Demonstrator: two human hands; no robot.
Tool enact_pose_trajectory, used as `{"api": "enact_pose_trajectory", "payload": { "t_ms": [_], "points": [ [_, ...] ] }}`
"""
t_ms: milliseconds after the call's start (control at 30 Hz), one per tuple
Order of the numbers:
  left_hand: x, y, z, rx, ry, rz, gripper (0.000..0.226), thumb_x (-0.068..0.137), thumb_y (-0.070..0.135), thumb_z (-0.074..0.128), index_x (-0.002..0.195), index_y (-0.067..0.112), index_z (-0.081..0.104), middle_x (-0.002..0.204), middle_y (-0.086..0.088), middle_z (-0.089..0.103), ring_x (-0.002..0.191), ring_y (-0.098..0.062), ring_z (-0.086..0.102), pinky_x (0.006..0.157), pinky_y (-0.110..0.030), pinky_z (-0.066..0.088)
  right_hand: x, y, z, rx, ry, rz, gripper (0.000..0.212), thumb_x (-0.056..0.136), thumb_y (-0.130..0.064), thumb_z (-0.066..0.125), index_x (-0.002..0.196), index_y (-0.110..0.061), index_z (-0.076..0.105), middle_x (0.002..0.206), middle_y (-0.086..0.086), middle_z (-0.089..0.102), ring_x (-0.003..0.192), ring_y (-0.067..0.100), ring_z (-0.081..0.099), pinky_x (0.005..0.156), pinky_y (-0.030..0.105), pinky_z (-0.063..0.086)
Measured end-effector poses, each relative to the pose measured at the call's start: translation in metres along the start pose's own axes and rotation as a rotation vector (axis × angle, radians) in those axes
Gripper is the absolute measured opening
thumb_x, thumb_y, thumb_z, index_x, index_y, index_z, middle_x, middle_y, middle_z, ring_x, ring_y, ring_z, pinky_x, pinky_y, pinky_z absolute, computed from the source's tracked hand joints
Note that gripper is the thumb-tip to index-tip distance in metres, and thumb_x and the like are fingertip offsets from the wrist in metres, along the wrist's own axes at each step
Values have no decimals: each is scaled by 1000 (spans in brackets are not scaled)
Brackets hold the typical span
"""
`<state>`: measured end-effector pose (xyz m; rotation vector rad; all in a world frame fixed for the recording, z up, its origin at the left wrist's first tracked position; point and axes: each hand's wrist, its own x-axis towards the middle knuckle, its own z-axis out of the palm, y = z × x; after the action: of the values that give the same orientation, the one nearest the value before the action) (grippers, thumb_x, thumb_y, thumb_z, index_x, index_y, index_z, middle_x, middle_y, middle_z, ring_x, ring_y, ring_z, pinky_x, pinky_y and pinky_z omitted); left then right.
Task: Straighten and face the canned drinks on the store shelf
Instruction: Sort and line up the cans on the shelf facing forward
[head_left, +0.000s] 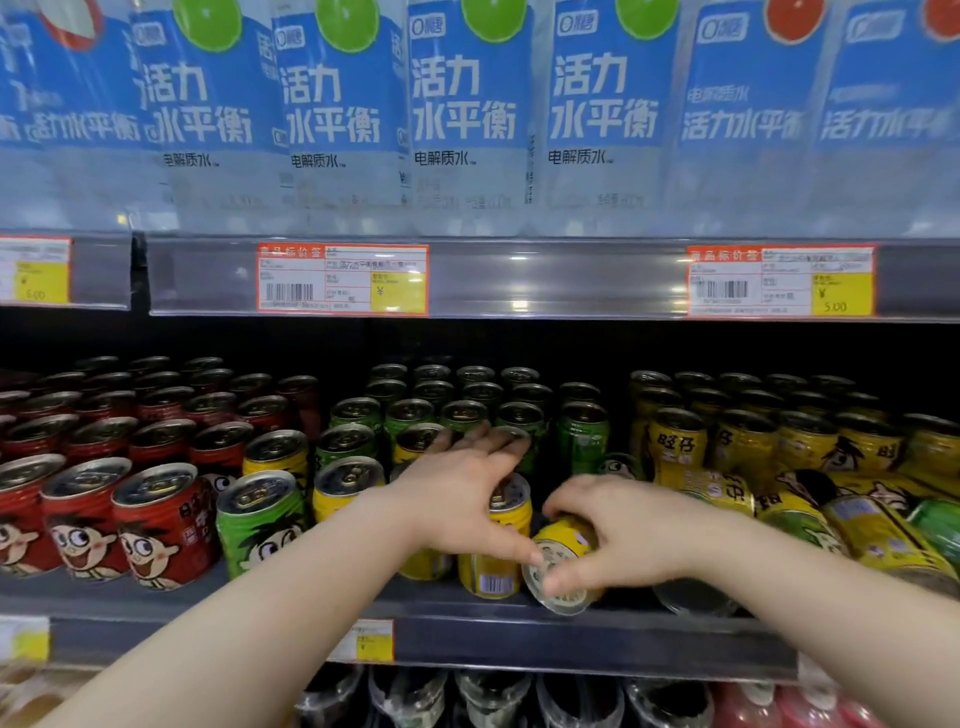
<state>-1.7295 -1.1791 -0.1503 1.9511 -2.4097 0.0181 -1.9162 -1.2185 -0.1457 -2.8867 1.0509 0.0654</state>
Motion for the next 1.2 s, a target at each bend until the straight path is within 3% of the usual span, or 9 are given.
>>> {"api": "enact_pose_trajectory", "payload": {
  "t_ms": [133, 300, 433, 533, 733, 867, 967, 1100, 1200],
  "points": [
    [3, 7, 2, 38, -62, -3, 104, 69, 69, 60, 149, 29, 5, 157, 1, 16, 142, -20, 21, 111, -36, 28, -1, 5, 17, 237, 93, -2, 57, 78, -49, 64, 127, -27, 43, 120, -4, 55, 103, 13, 55, 89, 31, 49],
    [-1, 6, -2, -9, -89, -2, 103, 69, 71, 57, 149, 29, 8, 158, 3, 11, 143, -19, 16, 113, -34, 22, 5, 18, 9, 544, 115, -1, 35, 86, -32, 63, 120, -24, 58, 115, -3, 59, 104, 12, 58, 92, 34, 50],
    [-3, 8, -3, 9, -113, -8, 104, 70, 71, 57, 149, 28, 4, 158, 4, 7, 145, -19, 12, 114, -35, 18, 13, 31, 6, 730, 231, 151, 22, 92, -29, 54, 113, -26, 62, 112, 1, 67, 102, 15, 62, 88, 30, 51],
    [0, 9, -3, -8, -96, -32, 103, 69, 73, 56, 148, 31, 5, 158, 3, 10, 144, -19, 13, 115, -38, 17, 26, 32, 11, 521, 288, 195, 18, 93, -33, 50, 107, -26, 59, 107, 5, 66, 97, 20, 61, 82, 30, 50],
    [15, 33, -1, 8, -19, -9, 95, 72, 72, 53, 147, 35, 8, 158, 1, 13, 145, -21, 7, 116, -49, 4, 33, 55, 1, 328, 382, 224, 25, 93, -30, 50, 110, -21, 66, 121, 1, 63, 111, 19, 56, 87, 24, 43],
    [19, 34, 2, -16, -102, -43, 86, 78, 68, 50, 147, 38, 7, 157, -1, 19, 146, -25, 5, 117, -48, 11, 35, 86, -8, 37, 121, 358, 55, 86, -55, 52, 134, -28, 46, 140, 2, 48, 125, 23, 48, 97, 31, 43],
    [19, 33, 2, -25, -105, -53, 85, 78, 68, 50, 146, 38, 9, 154, -1, 27, 145, -26, 8, 116, -45, 16, 38, 91, -2, 133, -17, 340, 68, 86, -59, 48, 143, -24, 33, 148, 4, 38, 132, 24, 40, 104, 31, 38],
    [18, 35, 2, -5, -97, -56, 85, 77, 69, 49, 146, 39, 10, 152, -1, 30, 144, -27, 12, 115, -45, 20, 36, 88, 2, 264, 129, 244, 76, 82, -48, 62, 145, -29, 26, 151, 3, 31, 135, 22, 36, 105, 27, 33],
    [17, 35, 2, -4, -97, -58, 85, 77, 69, 49, 146, 39, 9, 152, -1, 30, 144, -28, 14, 114, -46, 21, 32, 81, -2, 202, 197, 144, 80, 78, -33, 72, 144, -30, 27, 149, -1, 28, 135, 20, 33, 104, 25, 31]
  ]
}}
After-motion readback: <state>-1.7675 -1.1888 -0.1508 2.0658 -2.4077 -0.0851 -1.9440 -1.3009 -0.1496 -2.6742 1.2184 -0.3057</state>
